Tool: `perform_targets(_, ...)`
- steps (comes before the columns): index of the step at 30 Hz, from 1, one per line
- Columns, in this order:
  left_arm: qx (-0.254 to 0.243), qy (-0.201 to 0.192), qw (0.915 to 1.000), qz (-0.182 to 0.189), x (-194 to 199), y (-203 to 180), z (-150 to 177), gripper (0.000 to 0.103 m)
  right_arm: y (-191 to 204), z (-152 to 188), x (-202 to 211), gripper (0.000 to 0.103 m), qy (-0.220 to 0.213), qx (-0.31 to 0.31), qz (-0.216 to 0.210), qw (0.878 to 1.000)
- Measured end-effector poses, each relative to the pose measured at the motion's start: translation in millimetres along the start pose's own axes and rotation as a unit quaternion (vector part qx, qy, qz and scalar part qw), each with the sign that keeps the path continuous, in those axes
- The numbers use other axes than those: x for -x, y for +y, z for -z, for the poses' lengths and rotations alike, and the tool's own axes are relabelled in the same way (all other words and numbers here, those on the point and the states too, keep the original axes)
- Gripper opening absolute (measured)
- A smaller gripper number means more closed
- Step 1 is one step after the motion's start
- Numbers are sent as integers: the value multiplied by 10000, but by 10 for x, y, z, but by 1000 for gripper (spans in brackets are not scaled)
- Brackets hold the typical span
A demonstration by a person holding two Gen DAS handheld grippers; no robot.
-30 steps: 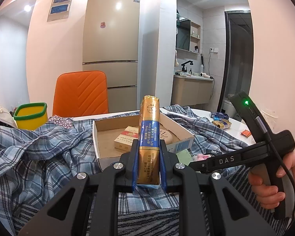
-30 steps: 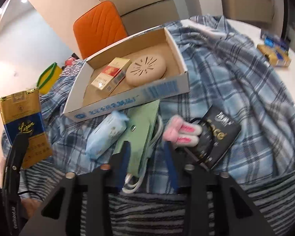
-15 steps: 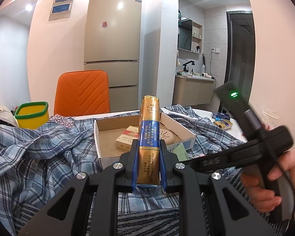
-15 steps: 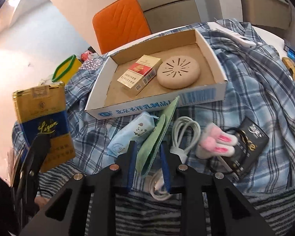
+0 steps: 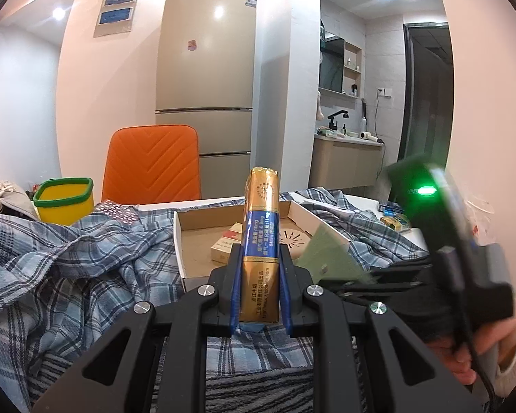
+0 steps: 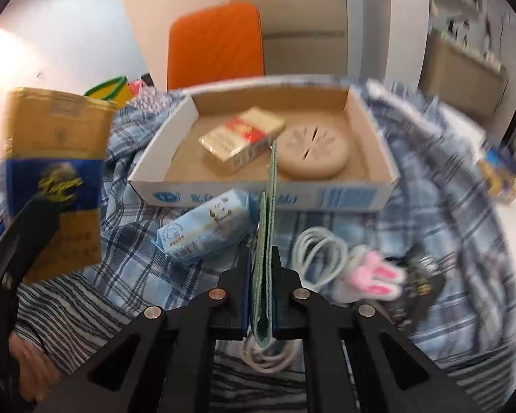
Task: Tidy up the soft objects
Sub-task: 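Lift the green wallet with the right gripper while the left gripper carries the battery over the box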
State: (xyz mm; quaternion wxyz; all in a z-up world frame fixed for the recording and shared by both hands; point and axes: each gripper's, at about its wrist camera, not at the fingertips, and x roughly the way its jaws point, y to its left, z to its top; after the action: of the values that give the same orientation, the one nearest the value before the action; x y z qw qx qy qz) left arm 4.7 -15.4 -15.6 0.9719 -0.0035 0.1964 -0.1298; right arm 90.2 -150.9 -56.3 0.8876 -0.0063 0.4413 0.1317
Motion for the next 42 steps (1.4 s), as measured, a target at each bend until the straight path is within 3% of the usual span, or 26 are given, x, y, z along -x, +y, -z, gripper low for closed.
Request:
perform_targets(6,-28,-129,9998,-128,71,1,-8,17,-16,120,434,9,-1016,256,163,9944)
perform_targets(13,-287,-412,9982,-330,338,-151,-93,17,-9,99,805,9,-1352,446,311,9893)
perform_targets(18,-184,-454,9980,-398,332,-172,-301,17,-17,-26,1040,9,-1687,472,299,9841)
perform_targets(30,42,-445,9949,-905,-8,-208,-955,17,-51,-720,1397,9,-2256,352,419,9727)
perform_targets(33,28,-383,9931,-1112,-96,-198,-1192,17,-93,-1014,1417,9,-2325,164,610,9705)
perform_targets(37,87,-82,9929,-1182,-267,-158,-1464,17,-204,-1450,1325,9,-2247,-183,558,9727)
perform_targets(42,315,362,9928,-1095,-547,-21,-1461,17,-213,-1604,1090,9,-2130,-245,403,9759)
